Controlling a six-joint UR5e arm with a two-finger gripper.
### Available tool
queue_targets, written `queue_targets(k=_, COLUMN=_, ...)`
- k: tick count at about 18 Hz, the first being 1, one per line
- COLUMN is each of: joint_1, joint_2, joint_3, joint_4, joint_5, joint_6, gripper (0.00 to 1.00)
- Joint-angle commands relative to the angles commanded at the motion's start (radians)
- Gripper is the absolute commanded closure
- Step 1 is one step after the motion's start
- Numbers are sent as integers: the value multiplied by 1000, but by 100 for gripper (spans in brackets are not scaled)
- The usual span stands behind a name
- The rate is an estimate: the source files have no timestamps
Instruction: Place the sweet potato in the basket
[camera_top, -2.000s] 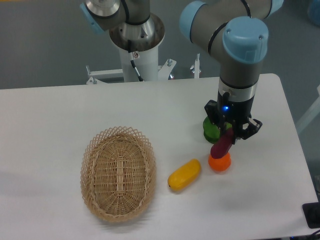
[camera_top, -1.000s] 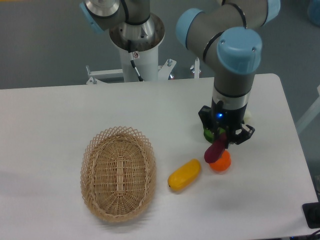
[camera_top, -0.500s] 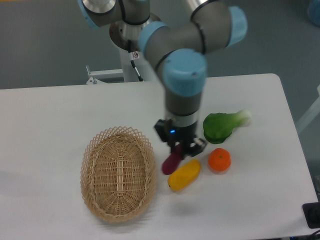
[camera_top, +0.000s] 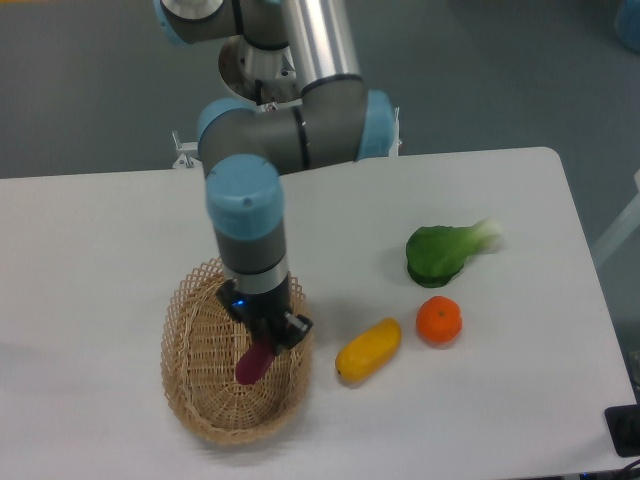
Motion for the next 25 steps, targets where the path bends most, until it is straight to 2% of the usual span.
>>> queue_targets(k=2, joint_1=-2, joint_2=-20, joint_3=-28, joint_4=11, joint_5=6, joint_6=2, gripper=66)
queue_targets(k=8, joint_1=-9, joint_2=-37, joint_3=-38, joint_4=17, joint_5=8, joint_6=0, gripper=65)
queue_targets(k=11, joint_1=-12, joint_2=-40, joint_3=-38, joint_4=17, joint_5=8, joint_6=-2, gripper=58)
queue_targets(k=12, joint_1=-15, joint_2=-40, joint_3=-37, joint_4=18, joint_5=8, joint_6=-2, gripper=50)
queue_targets(k=13, joint_1=-15, joint_2=-38, joint_3=-37, joint_4=18, joint_5=8, joint_6=0, gripper=35)
queue_targets(k=14, joint_1=-15, joint_2=-35, joint_3=-37, joint_4=18, joint_5=8, joint_6=2, gripper=14)
queue_targets(k=15, joint_1=-15, joint_2=-34, joint_3=-32, joint_4=18, joint_5=8, joint_6=2, gripper=4)
queue_targets(k=16, joint_1=-15, joint_2=-31, joint_3=-26, joint_4=17, joint_5=8, joint_6=2, gripper=0)
queue_targets(k=19, joint_1=-14, joint_2=-20, joint_3=1, joint_4=12, joint_5=8, joint_6=-2, gripper=0)
queue_targets(k=21, joint_1=-9, joint_2=-17, joint_3=56, joint_4=6, joint_5=9, joint_6=3, gripper=0)
queue_targets(k=22, joint_1=0, joint_2=-17, joint_3=90, joint_4=-8, joint_5=9, joint_6=-1, gripper=0)
queue_targets(k=25, joint_1=58, joint_2=-3, joint_3=129, joint_4=-26, joint_5=8, joint_6=2, gripper=0)
